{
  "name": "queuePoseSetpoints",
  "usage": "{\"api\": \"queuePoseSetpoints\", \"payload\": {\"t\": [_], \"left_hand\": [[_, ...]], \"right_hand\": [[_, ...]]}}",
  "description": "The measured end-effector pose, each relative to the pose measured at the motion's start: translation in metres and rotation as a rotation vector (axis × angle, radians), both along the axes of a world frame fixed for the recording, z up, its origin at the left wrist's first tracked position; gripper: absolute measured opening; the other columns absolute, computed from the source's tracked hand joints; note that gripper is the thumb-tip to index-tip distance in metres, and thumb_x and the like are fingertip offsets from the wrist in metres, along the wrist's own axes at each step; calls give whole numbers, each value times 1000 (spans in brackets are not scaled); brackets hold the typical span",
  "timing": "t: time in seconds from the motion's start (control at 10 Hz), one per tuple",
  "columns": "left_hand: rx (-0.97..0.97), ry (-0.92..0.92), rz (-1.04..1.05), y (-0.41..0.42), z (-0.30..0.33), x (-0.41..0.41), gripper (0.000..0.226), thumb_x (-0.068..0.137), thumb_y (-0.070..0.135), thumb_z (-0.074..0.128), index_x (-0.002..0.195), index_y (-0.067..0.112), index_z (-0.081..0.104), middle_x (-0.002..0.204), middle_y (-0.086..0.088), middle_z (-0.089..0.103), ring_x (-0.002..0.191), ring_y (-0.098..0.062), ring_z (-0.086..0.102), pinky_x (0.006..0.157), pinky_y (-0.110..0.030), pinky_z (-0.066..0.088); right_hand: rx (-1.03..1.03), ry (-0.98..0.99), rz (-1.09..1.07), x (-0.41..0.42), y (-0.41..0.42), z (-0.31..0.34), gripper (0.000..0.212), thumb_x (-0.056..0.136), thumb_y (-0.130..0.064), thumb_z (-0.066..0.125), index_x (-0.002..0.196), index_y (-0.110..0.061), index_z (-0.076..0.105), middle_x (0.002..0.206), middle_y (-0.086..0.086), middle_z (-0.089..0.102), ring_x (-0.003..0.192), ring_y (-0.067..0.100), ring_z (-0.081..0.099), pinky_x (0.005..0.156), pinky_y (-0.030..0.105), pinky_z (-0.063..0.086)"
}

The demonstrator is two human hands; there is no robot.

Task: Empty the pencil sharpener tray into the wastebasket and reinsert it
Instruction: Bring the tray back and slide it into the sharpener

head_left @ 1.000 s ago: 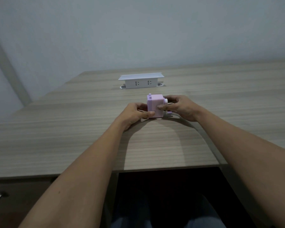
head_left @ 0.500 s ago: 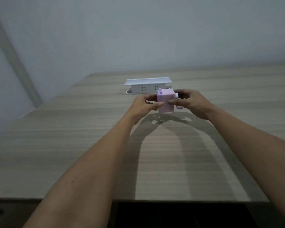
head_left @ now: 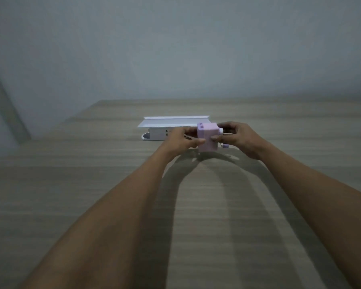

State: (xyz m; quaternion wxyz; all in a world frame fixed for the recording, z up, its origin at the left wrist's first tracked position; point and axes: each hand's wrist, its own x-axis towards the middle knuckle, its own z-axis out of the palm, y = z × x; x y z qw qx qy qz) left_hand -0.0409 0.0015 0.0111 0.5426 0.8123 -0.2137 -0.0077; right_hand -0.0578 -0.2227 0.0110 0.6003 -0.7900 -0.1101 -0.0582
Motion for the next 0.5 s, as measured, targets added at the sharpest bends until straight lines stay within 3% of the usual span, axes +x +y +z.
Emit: {"api": "queuePoseSetpoints", "payload": {"t": [0.1, 0.2, 0.3, 0.4, 0.5], "left_hand": [[-1, -40, 1, -10, -8, 20, 44, 88, 3, 74, 131, 2, 66, 112, -7, 73, 92, -12, 71, 80, -21, 60], [1, -65, 8, -14, -19, 29, 44, 91, 3, 70, 134, -2, 63, 116, -11, 71, 94, -17, 70, 72, -19, 60], [-26, -75, 47, -15, -33, 42, 47, 91, 9, 72, 136, 0, 62, 123, -16, 72, 108, -29, 71, 89, -39, 61], [-38, -73, 70, -15, -39, 49, 49, 89, 10, 74, 135, 1, 62, 122, -16, 72, 108, -32, 71, 91, -43, 61], [-34, -49, 104, -15, -40, 55, 51, 87, 13, 76, 136, 3, 62, 121, -15, 72, 108, -32, 71, 92, -46, 60]], "right_hand": [[0, -20, -25, 23, -7, -12, 56, 77, -5, 83, 130, -1, 63, 122, 16, 72, 98, 17, 69, 76, 32, 59], [37, -25, -42, 37, -6, -24, 56, 77, -2, 82, 129, 0, 63, 120, 15, 72, 95, 17, 69, 72, 26, 58], [59, -58, -57, 41, -3, -33, 52, 78, -4, 81, 127, -2, 65, 114, 9, 73, 90, 9, 71, 72, 20, 57], [68, -77, -64, 45, -3, -38, 51, 79, -4, 81, 127, 1, 65, 117, 14, 73, 92, 11, 70, 75, 21, 58], [86, -33, -58, 44, 1, -38, 51, 80, 1, 79, 128, 3, 63, 121, 20, 71, 95, 21, 70, 79, 31, 62]]}}
